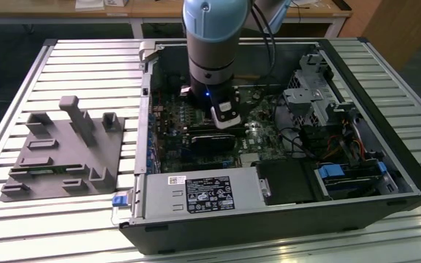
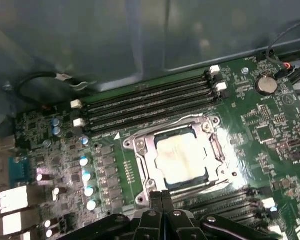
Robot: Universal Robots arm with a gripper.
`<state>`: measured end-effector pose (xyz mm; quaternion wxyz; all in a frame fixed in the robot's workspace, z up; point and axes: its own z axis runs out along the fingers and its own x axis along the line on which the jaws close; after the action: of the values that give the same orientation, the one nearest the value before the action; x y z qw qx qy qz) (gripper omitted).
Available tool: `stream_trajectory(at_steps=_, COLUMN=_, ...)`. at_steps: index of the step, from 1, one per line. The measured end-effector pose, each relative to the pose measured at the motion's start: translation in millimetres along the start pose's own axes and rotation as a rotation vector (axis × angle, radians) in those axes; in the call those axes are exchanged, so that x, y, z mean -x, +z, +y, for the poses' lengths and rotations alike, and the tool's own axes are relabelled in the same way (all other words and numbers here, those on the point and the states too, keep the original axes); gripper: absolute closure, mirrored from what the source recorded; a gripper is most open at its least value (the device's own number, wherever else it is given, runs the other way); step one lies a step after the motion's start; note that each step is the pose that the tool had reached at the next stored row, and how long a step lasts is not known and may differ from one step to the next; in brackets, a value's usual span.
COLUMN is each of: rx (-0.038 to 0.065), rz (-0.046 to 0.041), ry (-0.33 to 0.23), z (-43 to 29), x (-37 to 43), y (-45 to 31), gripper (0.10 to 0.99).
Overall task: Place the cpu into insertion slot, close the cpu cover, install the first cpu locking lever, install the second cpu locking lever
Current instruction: 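Install the second cpu locking lever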
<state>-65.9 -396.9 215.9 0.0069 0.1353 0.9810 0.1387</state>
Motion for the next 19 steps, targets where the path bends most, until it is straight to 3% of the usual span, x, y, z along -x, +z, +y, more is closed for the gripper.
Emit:
stream_trajectory(at_steps=12, rx=-0.058, rz=-0.0158, ry=-0.003, z=23.0, x=13.1, y=9.1, gripper=0.973)
stream_trajectory(at_steps=13, rx=-0.067, rz=-0.0183, ry=-0.003, z=27.9, x=14.2, y=10.8, gripper=0.973)
stream_trajectory(at_steps=19, rx=-0.101, rz=-0.0278, ry=-0.005, z=41.5, x=16.2, y=15.5, gripper=0.973)
